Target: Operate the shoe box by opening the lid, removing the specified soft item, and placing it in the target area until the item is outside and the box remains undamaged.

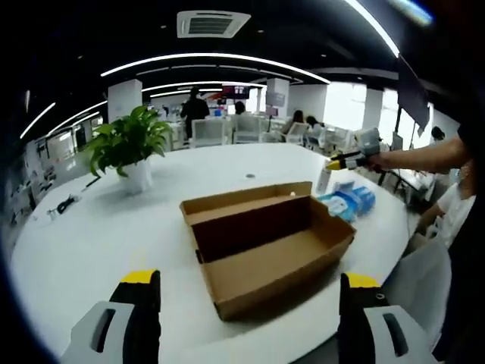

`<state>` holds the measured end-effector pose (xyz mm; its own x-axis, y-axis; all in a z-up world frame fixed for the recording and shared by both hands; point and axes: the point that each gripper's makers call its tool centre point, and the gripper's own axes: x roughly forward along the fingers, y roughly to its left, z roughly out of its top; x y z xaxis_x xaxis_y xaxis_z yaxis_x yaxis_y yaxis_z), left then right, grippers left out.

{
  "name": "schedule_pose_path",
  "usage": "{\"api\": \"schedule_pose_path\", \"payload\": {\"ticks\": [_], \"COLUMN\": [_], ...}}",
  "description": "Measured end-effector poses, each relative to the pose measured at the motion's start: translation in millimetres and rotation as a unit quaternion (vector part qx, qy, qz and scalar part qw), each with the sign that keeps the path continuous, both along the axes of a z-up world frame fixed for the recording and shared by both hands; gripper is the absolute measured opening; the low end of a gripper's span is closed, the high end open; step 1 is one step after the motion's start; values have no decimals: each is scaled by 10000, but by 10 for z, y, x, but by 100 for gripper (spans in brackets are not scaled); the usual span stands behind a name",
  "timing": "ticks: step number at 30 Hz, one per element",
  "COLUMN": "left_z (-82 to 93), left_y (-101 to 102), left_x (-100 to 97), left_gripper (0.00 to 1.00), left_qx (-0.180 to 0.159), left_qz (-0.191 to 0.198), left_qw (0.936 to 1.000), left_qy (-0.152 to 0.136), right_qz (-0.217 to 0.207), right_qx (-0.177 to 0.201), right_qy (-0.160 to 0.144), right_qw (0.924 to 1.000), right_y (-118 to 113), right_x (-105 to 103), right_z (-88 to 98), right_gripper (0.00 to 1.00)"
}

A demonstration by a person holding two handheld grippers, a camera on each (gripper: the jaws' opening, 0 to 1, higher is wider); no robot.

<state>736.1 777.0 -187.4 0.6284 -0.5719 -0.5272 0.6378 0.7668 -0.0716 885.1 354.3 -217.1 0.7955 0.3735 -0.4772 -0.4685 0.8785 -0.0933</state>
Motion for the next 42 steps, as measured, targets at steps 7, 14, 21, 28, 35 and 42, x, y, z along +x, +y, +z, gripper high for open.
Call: {"api": "schedule_pose_path", "payload": {"ticks": [7,14,21,28,35,42], "left_z": [-60,-114,-173,-180,-227,-223], "left_y": [-7,-19,-36,-50,-28,-61], "left_x": [-64,-86,-100,-106,-118,-117], "left_gripper": [98,98,97,97,96,96], "left_qx": [26,-41,-62,-74,-80,-90], "left_qz": [14,96,91,114,132,96], "left_qw": [9999,9997,9995,9994,9993,9993], "left_qy": [120,214,289,302,340,340], "right_qz": [12,37,215,188,215,211], "right_qx": [-53,-48,-375,-355,-364,-424], "right_qy": [85,116,147,37,48,87], "right_qw": [9999,9999,9990,9992,9991,9988], "right_y": [7,46,30,49,52,-13], "right_x": [34,30,9,45,57,46], "right_z": [-163,-206,-323,-285,-299,-322], "right_gripper": [21,21,21,21,22,22]}}
